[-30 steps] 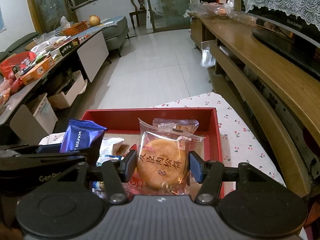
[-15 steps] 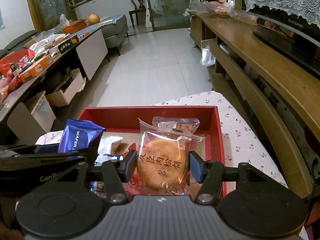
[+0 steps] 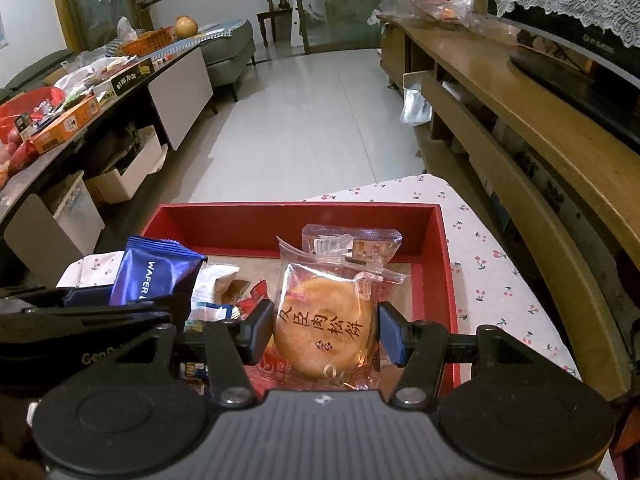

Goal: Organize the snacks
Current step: 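Lower the wafer biscuit pouch with the left tool while the right tool lowers the bun into the box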

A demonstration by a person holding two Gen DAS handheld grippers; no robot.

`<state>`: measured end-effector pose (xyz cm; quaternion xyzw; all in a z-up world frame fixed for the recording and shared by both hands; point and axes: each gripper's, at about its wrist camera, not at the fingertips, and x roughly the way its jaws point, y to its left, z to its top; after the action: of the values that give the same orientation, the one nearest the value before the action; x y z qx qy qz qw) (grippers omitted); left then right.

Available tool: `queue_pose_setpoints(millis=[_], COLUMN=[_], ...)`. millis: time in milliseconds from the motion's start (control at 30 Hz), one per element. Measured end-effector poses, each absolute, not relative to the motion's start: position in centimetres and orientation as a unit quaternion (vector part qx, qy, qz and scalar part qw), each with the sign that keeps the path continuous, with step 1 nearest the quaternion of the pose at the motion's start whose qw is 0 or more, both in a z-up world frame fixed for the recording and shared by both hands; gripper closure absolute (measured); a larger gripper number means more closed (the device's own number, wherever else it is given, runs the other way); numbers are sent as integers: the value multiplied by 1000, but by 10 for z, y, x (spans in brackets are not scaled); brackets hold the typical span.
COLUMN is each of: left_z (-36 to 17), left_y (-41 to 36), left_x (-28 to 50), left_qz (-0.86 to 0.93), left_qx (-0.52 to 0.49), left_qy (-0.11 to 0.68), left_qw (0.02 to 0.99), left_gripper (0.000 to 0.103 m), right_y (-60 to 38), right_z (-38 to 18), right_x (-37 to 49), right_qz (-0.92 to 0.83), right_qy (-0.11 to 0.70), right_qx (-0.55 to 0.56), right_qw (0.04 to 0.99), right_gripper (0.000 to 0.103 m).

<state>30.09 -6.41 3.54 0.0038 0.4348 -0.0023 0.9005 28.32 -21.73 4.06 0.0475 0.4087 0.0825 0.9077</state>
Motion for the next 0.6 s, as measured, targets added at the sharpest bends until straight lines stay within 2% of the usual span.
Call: queue_pose_setpoints(millis=[600], left_z=[20], left_y=[-60], left_x=[310], left_qz=[13], left_qx=[5], left_qy=[453], left_qw=[891], left_gripper=[40], right_y=[-210], right_z=[23], right_x=[297], right_qz=[88], right_qy=[427], right_qx=[43], right_qw=[899], right_gripper=[41])
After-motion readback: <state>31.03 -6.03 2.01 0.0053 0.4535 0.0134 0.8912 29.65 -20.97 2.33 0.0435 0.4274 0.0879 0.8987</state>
